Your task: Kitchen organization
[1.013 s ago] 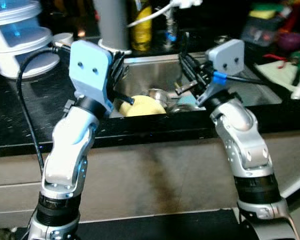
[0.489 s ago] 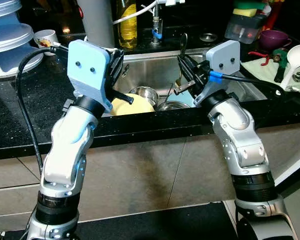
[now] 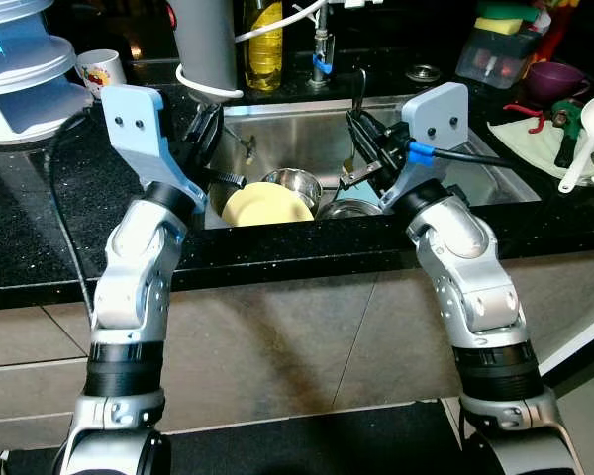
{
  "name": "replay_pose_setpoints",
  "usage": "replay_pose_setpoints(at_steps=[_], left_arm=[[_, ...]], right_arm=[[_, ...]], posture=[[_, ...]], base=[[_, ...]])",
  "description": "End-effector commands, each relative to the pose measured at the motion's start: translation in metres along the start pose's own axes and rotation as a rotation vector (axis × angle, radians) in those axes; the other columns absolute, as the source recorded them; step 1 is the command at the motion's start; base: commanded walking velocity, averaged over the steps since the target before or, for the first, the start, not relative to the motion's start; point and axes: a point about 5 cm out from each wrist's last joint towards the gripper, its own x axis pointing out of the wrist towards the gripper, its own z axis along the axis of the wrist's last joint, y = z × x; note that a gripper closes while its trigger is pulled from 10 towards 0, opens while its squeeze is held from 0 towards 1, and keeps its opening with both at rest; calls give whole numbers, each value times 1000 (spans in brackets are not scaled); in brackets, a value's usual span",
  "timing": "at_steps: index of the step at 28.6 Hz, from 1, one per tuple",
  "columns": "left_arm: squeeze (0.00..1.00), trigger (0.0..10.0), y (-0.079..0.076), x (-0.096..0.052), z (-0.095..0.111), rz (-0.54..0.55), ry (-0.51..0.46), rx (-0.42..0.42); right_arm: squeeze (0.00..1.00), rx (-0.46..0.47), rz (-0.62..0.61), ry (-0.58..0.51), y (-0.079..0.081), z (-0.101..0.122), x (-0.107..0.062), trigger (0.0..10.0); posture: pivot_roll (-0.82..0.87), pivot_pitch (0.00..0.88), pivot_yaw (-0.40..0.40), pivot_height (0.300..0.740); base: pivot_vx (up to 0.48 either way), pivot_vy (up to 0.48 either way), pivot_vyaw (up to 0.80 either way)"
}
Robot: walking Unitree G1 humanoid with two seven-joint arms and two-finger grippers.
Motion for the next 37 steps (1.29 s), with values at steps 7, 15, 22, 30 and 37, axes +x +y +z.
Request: replay_pose_setpoints(at_steps=[7,15,22,30,37], left_arm=[[1000,10000,-6,7,-14,-51,3,-45],[345,10000,-1,2,-6,41,-21,159],[0,10000,-27,-30,7,104,-48,352],[0,10000,-45,-84,-15,213,98,356],[0,10000,-54,-112,-25,220,205,366]], right_arm=[[0,-5,20,-12,2,8,-8,10000],[0,76,15,-26,8,4,0,10000],[0,94,-18,29,26,-26,29,10000],[0,80,9,97,55,-49,50,10000],[1000,107,-45,101,56,-59,58,10000]], posture=[[-43,43,25,740],[-21,53,15,740],[59,53,-10,740],[123,59,-28,740],[133,60,-18,740]], base=[[0,0,0],[0,0,0],[0,0,0],[0,0,0],[0,0,0]])
